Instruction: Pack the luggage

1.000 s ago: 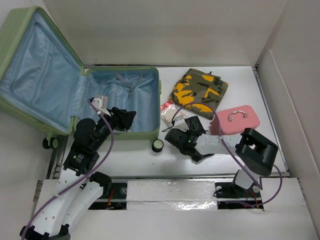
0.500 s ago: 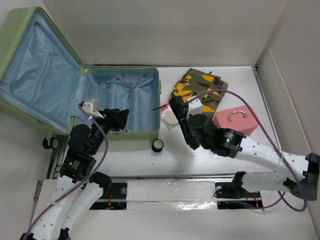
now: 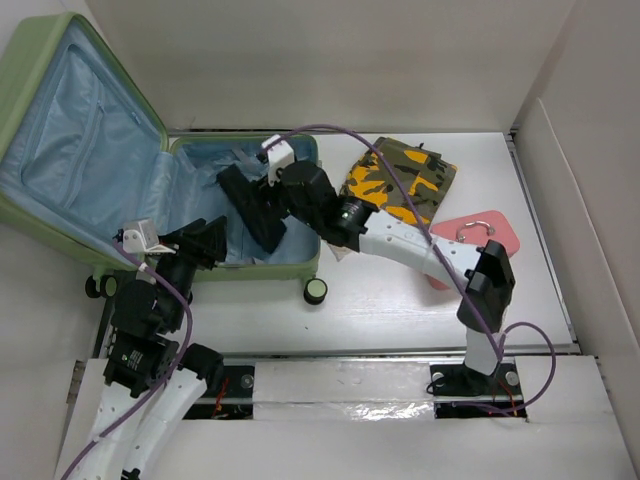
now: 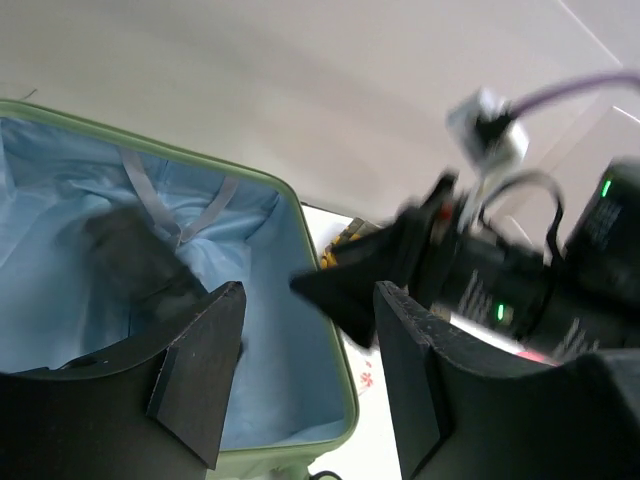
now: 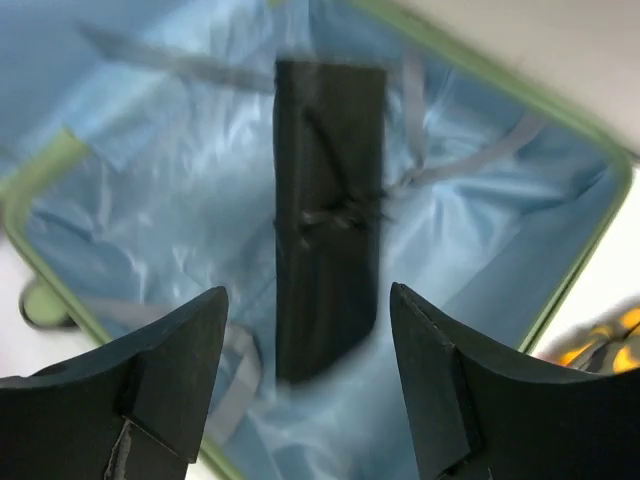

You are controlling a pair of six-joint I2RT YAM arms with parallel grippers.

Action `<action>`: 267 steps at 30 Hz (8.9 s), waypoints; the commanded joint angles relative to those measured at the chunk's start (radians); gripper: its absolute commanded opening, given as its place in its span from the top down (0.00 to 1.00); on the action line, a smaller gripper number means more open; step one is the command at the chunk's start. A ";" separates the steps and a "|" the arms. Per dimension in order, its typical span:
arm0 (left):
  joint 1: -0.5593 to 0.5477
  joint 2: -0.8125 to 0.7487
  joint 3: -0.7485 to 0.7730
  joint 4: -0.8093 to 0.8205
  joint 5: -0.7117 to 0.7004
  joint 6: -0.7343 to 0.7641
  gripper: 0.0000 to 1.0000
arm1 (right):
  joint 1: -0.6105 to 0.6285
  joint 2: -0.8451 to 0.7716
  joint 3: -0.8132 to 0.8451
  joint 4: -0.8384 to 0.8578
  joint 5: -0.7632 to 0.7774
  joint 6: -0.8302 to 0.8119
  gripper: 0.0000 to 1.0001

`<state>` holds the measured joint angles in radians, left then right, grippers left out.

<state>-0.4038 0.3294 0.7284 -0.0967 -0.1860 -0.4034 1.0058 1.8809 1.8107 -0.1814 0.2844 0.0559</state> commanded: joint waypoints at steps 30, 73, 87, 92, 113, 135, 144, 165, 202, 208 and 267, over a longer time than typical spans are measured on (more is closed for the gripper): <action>0.003 0.019 -0.004 0.032 0.036 0.011 0.48 | -0.427 -0.071 -0.861 0.488 -0.181 0.252 0.69; -0.078 0.654 0.149 0.307 0.453 -0.241 1.00 | -0.416 -0.834 -0.933 0.326 -0.030 0.183 0.99; -0.483 1.434 0.759 0.114 -0.076 -0.406 0.81 | -0.584 -1.192 -1.030 0.184 -0.060 0.156 0.53; -0.483 1.625 0.851 0.137 -0.052 -0.529 0.47 | -0.627 -1.235 -1.053 0.154 -0.083 0.147 0.30; -0.434 1.895 0.982 -0.057 -0.165 -0.756 0.14 | -0.638 -1.232 -1.057 0.151 -0.179 0.139 0.23; -0.377 2.117 1.194 -0.003 -0.185 -0.731 0.59 | -0.638 -1.264 -1.073 0.166 -0.203 0.147 0.26; -0.299 2.056 1.166 0.193 -0.076 -0.447 1.00 | -0.638 -1.276 -1.088 0.201 -0.221 0.151 0.28; -0.083 1.563 1.087 -0.025 0.373 -0.012 1.00 | -0.638 -1.247 -1.096 0.215 -0.215 0.150 0.28; 0.527 0.935 0.411 0.072 0.296 -0.035 0.45 | -0.680 -1.132 -1.082 0.088 0.152 0.226 0.93; 0.205 0.826 0.390 0.123 0.333 -0.049 0.70 | -0.815 -1.134 -1.131 0.053 0.201 0.294 0.32; 0.149 0.355 0.091 0.219 0.537 -0.071 0.59 | -0.754 -0.694 -0.901 -0.017 0.093 0.127 0.68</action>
<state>-0.2581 0.6868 0.8280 0.0639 0.3332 -0.4694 0.2550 1.2175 0.8745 -0.2241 0.4126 0.2012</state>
